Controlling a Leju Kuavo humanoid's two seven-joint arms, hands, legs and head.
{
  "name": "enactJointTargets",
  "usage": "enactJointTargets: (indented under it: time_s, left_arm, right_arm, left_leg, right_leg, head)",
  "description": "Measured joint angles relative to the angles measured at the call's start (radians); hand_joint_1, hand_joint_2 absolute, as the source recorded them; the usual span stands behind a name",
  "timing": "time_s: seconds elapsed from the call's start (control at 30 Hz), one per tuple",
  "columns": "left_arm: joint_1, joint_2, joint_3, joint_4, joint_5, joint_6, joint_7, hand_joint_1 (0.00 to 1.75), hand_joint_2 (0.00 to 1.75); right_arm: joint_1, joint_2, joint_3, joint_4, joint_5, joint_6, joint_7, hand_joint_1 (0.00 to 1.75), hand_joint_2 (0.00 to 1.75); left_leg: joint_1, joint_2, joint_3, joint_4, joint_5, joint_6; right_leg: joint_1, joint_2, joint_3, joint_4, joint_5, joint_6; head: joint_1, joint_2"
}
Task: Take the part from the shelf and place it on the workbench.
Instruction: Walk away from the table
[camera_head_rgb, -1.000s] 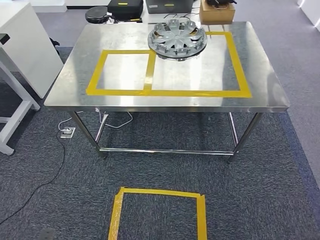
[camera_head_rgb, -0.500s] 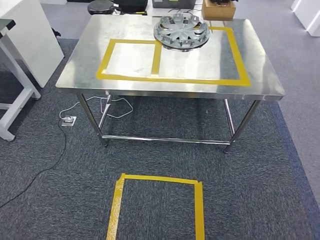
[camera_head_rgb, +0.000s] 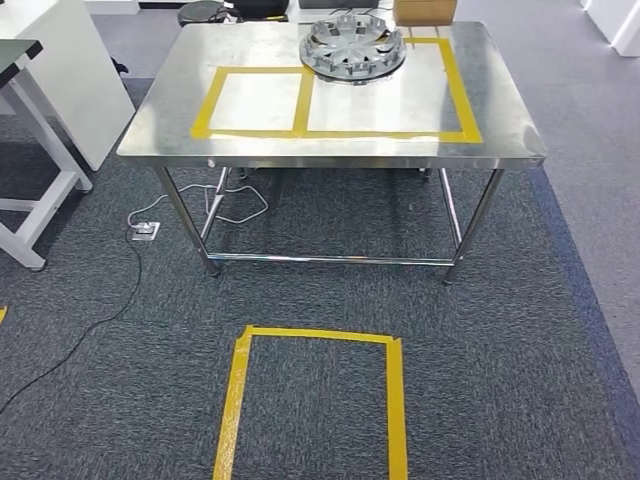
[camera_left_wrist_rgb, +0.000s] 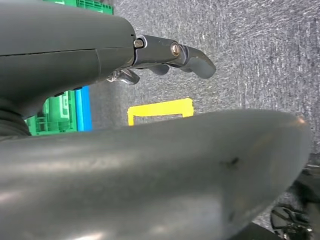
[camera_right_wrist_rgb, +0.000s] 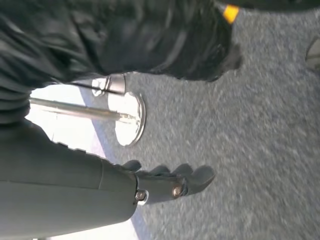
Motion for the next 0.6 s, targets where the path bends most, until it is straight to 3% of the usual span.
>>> enactJointTargets:
  time_s: [0.03,0.1,0.17,0.2,0.27,0.33,0.43,0.5,0.53,0.6]
  left_arm:
    - [0.000,0.002,0.000,0.002,-0.003,-0.002,-0.002,0.00,0.00]
    - [0.001,0.008,0.001,0.005,-0.009,-0.006,0.004,0.00,0.00]
    - [0.004,0.014,0.002,0.009,-0.010,-0.008,0.013,0.00,0.00]
    - [0.005,0.016,0.003,0.011,-0.008,-0.008,0.017,0.00,0.00]
    - [0.004,0.016,0.005,0.015,-0.002,-0.005,0.023,0.00,0.00]
    - [-0.001,0.017,0.005,0.017,-0.003,0.014,0.022,0.00,0.00]
    - [-0.002,0.019,0.006,0.018,-0.013,0.062,0.008,0.00,0.00]
    - [-0.001,0.020,0.006,0.019,-0.016,0.076,0.003,0.00,0.00]
    - [-0.001,0.020,0.006,0.019,-0.018,0.078,0.001,0.00,0.00]
    - [-0.003,0.020,0.006,0.021,-0.021,0.080,-0.002,0.00,0.00]
  right_arm:
    - [0.000,0.000,-0.004,0.000,-0.006,0.001,-0.001,0.00,0.00]
    - [-0.001,0.000,-0.014,0.001,-0.014,0.003,-0.004,0.00,0.00]
    - [-0.004,0.000,-0.021,0.002,-0.013,0.002,-0.006,0.00,0.00]
    - [-0.005,0.000,-0.024,0.002,-0.011,0.001,-0.007,0.00,0.00]
    - [-0.005,0.000,-0.030,0.002,-0.007,-0.001,-0.007,0.00,0.00]
    - [-0.004,0.000,-0.038,0.002,-0.002,-0.006,-0.008,0.00,0.00]
    - [-0.004,0.000,-0.046,0.002,0.009,-0.016,-0.007,0.00,0.00]
    - [-0.001,0.001,-0.050,0.003,0.014,-0.028,-0.002,0.00,0.00]
    - [0.000,0.002,-0.051,0.003,0.016,-0.033,0.001,0.00,0.00]
    - [0.001,0.003,-0.053,0.003,0.020,-0.040,0.006,0.00,0.00]
  left_leg:
    - [0.002,-0.001,0.020,-0.006,0.022,-0.001]
    - [0.005,-0.024,0.106,-0.121,0.072,0.006]
    - [0.005,-0.059,0.187,-0.254,0.083,0.016]
    - [0.004,-0.068,0.204,-0.286,0.078,0.020]
    - [0.003,-0.052,0.212,-0.310,0.072,0.024]
    - [0.005,-0.030,0.216,-0.329,0.071,0.036]
    - [0.004,0.003,0.209,-0.334,0.072,0.050]
    - [0.001,0.027,0.203,-0.327,0.072,0.051]
    - [-0.001,0.039,0.201,-0.323,0.071,0.051]
    - [-0.003,0.059,0.200,-0.317,0.069,0.050]
  right_leg:
    - [-0.001,0.005,-0.010,0.004,0.008,0.003]
    - [-0.004,0.018,-0.030,0.012,0.022,0.011]
    - [-0.006,0.035,-0.051,0.021,0.034,0.021]
    - [-0.008,0.044,-0.060,0.024,0.040,0.027]
    - [-0.011,0.060,-0.072,0.026,0.050,0.039]
    - [-0.011,0.050,-0.097,0.058,0.028,0.049]
    - [-0.012,0.019,-0.182,0.239,-0.063,0.058]
    - [-0.012,0.014,-0.214,0.325,-0.085,0.063]
    - [-0.012,0.010,-0.202,0.313,-0.070,0.063]
    - [-0.009,-0.017,-0.126,0.185,-0.013,0.057]
  head:
    - [0.000,0.000]
    - [-0.001,0.000]
    - [-0.001,0.000]
    - [-0.002,0.000]
    - [-0.003,0.000]
    - [0.000,0.000]
    - [0.014,0.000]
    - [0.016,0.000]
    - [0.015,0.000]
    - [0.016,0.000]
